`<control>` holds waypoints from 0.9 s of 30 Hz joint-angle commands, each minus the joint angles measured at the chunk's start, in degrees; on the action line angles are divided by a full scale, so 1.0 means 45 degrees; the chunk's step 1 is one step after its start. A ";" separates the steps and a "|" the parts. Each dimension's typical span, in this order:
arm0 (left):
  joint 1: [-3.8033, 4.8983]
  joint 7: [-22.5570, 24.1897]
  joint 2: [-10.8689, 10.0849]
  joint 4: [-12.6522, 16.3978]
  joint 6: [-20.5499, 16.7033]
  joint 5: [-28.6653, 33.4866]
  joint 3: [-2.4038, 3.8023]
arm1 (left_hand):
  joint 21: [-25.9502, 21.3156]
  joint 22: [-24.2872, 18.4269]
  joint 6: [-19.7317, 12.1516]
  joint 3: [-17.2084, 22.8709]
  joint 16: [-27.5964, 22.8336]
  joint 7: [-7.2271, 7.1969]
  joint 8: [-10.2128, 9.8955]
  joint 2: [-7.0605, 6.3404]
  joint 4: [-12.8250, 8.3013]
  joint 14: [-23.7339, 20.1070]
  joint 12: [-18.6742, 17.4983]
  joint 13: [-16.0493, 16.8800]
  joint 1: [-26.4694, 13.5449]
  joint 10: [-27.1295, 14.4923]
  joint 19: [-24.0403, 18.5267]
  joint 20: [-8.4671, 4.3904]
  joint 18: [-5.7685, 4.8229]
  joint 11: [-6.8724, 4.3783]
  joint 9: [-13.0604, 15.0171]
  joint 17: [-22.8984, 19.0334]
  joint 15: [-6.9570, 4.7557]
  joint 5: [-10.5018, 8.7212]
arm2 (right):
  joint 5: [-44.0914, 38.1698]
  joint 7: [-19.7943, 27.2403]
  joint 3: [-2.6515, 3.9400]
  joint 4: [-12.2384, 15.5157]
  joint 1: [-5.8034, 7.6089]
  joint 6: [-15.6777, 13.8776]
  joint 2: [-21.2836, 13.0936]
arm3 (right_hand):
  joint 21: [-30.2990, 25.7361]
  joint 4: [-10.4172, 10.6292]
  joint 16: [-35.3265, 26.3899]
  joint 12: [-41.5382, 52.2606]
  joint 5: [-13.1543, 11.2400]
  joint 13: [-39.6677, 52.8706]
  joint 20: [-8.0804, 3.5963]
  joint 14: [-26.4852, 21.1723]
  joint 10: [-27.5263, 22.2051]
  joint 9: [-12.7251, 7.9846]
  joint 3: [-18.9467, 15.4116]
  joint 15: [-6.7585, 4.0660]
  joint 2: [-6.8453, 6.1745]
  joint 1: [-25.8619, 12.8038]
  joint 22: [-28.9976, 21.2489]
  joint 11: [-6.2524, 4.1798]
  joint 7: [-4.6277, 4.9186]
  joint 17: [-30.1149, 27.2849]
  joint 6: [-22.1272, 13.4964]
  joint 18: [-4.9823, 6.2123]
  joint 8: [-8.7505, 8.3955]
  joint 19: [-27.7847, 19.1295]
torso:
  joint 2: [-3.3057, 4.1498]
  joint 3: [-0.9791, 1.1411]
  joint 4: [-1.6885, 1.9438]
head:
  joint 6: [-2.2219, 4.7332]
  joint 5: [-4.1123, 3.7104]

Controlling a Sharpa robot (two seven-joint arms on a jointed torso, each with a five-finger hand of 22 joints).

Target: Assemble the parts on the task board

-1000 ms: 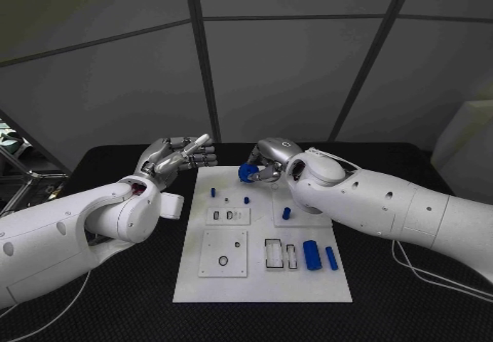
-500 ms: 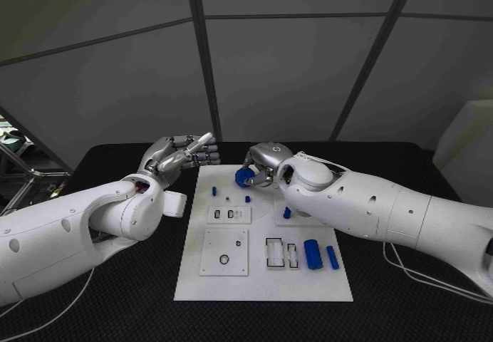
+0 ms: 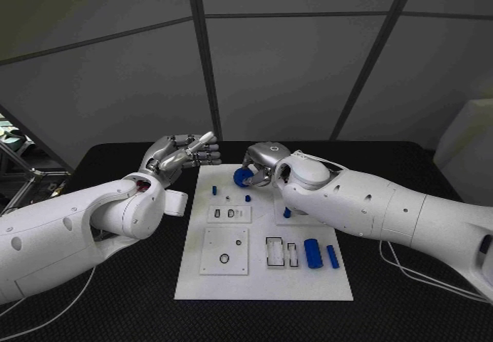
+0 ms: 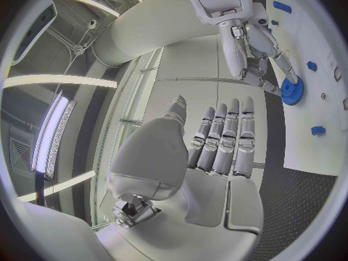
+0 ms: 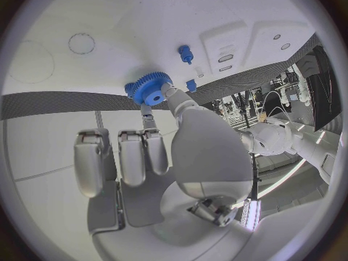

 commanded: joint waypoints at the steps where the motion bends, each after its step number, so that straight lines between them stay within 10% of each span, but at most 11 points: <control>1: 0.0021 0.0038 0.0015 0.0007 0.0140 -0.0054 0.0015 | 0.0003 -0.0012 0.0077 -0.0023 -0.0047 0.0063 -0.0050 0.0122 -0.0082 -0.0066 -0.0057 -0.0011 0.0016 0.0090 0.0095 0.0016 0.0418 -0.0002 -0.0019 -0.0012 0.0036 0.0079 | -0.0124 0.0143 -0.0021 -0.0084 -0.0002 0.0452 0.0043 | 0.0082 0.0043 -0.0026 -0.0089 -0.0133 0.1959 -0.0033 0.0877 0.0687 -0.0016 -0.0129 -0.0007 -0.0068 -0.0319 0.3354 -0.0023 -0.0106 0.1204 -0.0049 -0.0191 -0.0099 0.1341 | -0.0002 0.0000 0.0004 | -0.0016 0.0002; 19: 0.0022 -0.0009 -0.0001 -0.0001 0.0146 -0.0054 0.0015 | 0.0003 -0.0012 0.0077 -0.0024 -0.0048 0.0063 -0.0051 0.0122 -0.0083 -0.0066 -0.0058 -0.0011 0.0016 0.0091 0.0095 0.0016 0.0418 -0.0002 -0.0019 -0.0012 0.0036 0.0079 | 0.0026 0.0108 -0.0028 -0.0275 -0.0003 0.0771 0.0117 | 0.0082 0.1426 -0.0097 -0.0341 -0.1261 0.1755 0.0123 0.0848 0.0555 -0.0351 -0.0871 0.0148 -0.0537 -0.1369 0.3354 0.0150 0.0071 0.1083 -0.1191 -0.0191 -0.0100 0.1341 | 0.0003 -0.0001 0.0010 | -0.0047 -0.0037; 27: 0.0022 -0.0026 -0.0003 -0.0002 0.0139 -0.0054 0.0015 | -0.0003 -0.0020 0.0078 -0.0033 -0.0070 0.0064 -0.0063 0.0130 -0.0098 -0.0070 -0.0071 -0.0011 0.0016 0.0092 0.0091 0.0018 0.0417 0.0000 -0.0023 -0.0014 0.0039 0.0079 | 0.0536 0.0202 -0.0029 -0.0335 -0.0002 0.1607 0.0132 | 0.0082 0.3901 -0.0045 -0.0291 -0.1174 0.1827 0.0156 0.0876 0.0583 -0.0345 -0.1181 0.0178 -0.0782 -0.2295 0.3354 0.0172 0.0091 0.1201 -0.1369 -0.0191 -0.0070 0.1341 | -0.0001 0.0001 0.0002 | -0.0062 -0.0029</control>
